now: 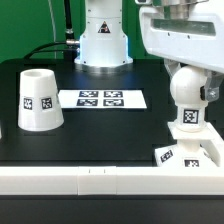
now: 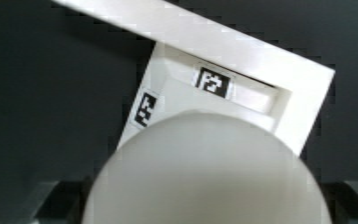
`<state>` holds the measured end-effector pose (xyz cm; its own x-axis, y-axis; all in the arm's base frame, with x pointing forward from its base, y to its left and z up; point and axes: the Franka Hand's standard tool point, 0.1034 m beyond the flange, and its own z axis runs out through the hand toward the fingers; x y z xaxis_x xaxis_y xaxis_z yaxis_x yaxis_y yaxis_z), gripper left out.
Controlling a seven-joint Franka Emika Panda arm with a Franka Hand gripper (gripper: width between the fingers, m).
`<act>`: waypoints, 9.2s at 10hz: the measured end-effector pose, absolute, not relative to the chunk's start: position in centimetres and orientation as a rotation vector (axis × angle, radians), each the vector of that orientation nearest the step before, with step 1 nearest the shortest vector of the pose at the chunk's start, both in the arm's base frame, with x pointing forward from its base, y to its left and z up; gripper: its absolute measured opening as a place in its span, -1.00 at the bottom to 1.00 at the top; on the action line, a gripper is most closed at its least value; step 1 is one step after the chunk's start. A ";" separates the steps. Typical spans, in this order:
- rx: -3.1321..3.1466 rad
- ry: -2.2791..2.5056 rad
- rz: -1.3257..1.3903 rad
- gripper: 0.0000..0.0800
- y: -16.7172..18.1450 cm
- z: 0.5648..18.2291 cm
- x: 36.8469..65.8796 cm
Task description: Assemble lamp
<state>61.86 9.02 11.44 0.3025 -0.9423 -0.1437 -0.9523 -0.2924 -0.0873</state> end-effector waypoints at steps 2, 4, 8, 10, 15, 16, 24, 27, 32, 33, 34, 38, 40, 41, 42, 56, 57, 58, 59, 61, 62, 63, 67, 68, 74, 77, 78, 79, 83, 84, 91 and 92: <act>-2.461 1.687 0.089 0.70 9.1 11.4 61.8; -2.580 1.509 0.068 0.74 9.6 11.5 61.7; -2.853 0.892 0.012 0.75 9.7 11.5 61.8; -2.922 0.632 -0.010 0.75 9.5 11.4 61.8; -2.990 0.129 -0.048 0.75 9.5 11.4 61.8; -3.012 -0.116 -0.068 0.75 9.3 11.4 61.8; -2.871 -1.220 -0.133 0.75 8.8 11.6 62.4; -2.746 -1.524 -0.129 0.75 8.5 11.6 62.4; -2.370 -2.200 -0.053 0.75 8.5 11.4 62.5; -2.279 -2.308 -0.033 0.75 8.7 11.2 62.4; -2.197 -2.397 -0.013 0.75 8.8 10.9 62.3; -1.941 -2.620 0.023 0.68 8.5 10.9 62.3; -1.956 -2.609 0.022 0.44 8.5 10.9 62.3; -1.977 -2.594 0.021 0.44 8.5 10.9 62.3; -1.977 -2.593 0.021 0.44 8.4 10.9 62.3; -3.008 -0.956 0.003 0.44 8.1 10.8 61.8; -3.043 -0.799 0.000 0.44 8.2 10.8 61.8; -3.064 -0.652 -0.003 0.44 8.1 10.8 61.8; -3.080 -0.504 -0.004 0.44 8.1 10.8 61.8; -3.105 -0.233 -0.001 0.44 8.0 10.8 61.8; -3.113 -0.116 0.001 0.44 8.0 10.8 61.8; -3.116 -0.032 0.002 0.44 7.9 10.8 61.8; -3.095 0.380 0.003 0.44 7.8 11.0 61.9; -3.093 0.396 0.003 0.45 7.8 11.0 61.9; -3.117 0.148 0.012 0.75 7.4 11.4 59.1; -3.124 0.114 0.009 0.75 6.3 10.3 55.5; -3.124 0.111 0.008 0.75 6.4 10.4 55.6; -3.124 0.110 0.007 0.75 6.4 10.3 55.6; -3.123 -0.003 0.013 0.75 5.4 10.5 54.8; -3.104 -0.079 -0.001 0.75 3.8 10.8 53.6; -3.095 -0.204 0.002 0.75 -3.4 11.1 50.8; -3.095 -0.205 0.003 0.75 -3.4 11.1 50.8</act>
Offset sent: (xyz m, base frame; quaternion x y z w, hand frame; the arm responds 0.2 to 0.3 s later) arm 0.0005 -0.0037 -0.0001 -0.0329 0.0534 -0.1794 0.9818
